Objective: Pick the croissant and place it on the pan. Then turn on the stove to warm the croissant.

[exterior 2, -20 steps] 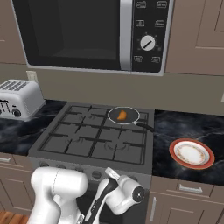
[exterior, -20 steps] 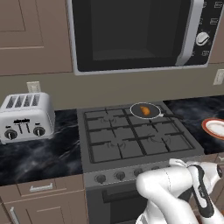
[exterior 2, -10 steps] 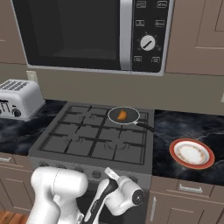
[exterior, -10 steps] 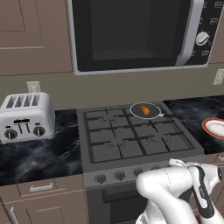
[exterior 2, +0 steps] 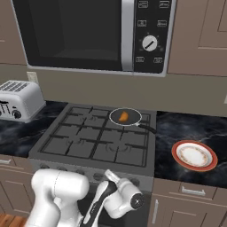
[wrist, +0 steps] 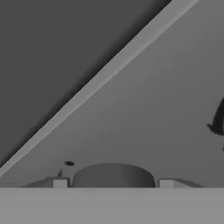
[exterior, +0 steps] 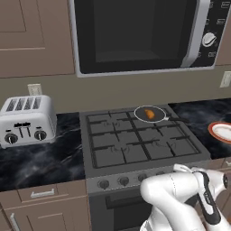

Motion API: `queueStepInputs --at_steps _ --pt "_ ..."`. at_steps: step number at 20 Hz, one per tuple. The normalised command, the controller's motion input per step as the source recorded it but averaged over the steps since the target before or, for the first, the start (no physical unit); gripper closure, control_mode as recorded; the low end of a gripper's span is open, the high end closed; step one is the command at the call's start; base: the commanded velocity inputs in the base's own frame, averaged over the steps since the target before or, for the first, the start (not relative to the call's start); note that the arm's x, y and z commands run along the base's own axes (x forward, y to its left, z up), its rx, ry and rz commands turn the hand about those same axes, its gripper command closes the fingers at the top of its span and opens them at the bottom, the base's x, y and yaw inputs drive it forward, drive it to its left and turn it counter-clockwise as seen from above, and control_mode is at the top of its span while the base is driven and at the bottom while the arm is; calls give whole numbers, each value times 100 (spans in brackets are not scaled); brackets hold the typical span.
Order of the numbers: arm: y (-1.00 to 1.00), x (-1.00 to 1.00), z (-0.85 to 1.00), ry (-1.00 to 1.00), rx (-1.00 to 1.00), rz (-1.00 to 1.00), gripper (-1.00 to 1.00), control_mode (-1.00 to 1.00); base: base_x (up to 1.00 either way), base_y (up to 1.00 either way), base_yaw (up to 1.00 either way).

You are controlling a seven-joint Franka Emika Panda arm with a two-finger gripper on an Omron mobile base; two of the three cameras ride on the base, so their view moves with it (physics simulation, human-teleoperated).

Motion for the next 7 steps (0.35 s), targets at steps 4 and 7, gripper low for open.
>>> queueStepInputs --at_steps 4,7 --pt "89 -60 -29 -72 -100 6 100 -100 0 0 0" --pt "100 -88 -31 -32 -100 0 100 -100 0 0 0"
